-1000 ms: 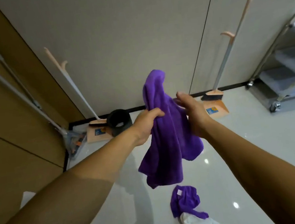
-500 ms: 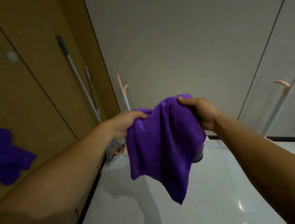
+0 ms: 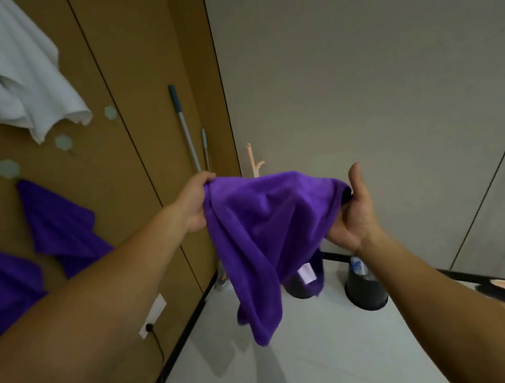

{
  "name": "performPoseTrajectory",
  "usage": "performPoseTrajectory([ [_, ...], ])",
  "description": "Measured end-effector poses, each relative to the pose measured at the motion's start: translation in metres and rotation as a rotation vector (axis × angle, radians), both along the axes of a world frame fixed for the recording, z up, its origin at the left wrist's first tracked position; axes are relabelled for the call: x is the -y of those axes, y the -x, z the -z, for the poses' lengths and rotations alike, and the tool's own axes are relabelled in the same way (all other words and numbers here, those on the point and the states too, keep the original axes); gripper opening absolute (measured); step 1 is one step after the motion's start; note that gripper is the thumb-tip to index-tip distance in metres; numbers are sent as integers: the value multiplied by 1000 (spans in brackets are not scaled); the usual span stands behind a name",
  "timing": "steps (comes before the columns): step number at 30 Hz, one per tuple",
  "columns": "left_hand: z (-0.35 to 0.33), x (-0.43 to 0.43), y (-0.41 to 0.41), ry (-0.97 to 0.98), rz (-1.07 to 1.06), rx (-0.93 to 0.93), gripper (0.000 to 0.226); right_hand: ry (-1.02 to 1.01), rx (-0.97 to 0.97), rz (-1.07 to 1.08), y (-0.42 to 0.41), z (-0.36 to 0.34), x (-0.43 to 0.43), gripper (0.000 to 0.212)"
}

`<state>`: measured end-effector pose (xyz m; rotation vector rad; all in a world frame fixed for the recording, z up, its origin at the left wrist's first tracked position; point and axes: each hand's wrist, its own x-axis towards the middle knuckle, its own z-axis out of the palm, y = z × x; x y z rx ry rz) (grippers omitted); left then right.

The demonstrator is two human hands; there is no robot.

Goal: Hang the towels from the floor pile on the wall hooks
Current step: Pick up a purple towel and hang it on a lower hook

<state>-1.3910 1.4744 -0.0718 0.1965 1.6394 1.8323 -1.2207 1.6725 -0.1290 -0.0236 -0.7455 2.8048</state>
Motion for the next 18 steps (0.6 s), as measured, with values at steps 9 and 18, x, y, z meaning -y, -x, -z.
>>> performPoseTrajectory([
  [9,0,56,22,182,-92,-29,26,-639,617,-49,23,-5,28,11],
  [18,7,134,55,436,-294,-166,18,-1110,806,365,48,-19,31,25],
])
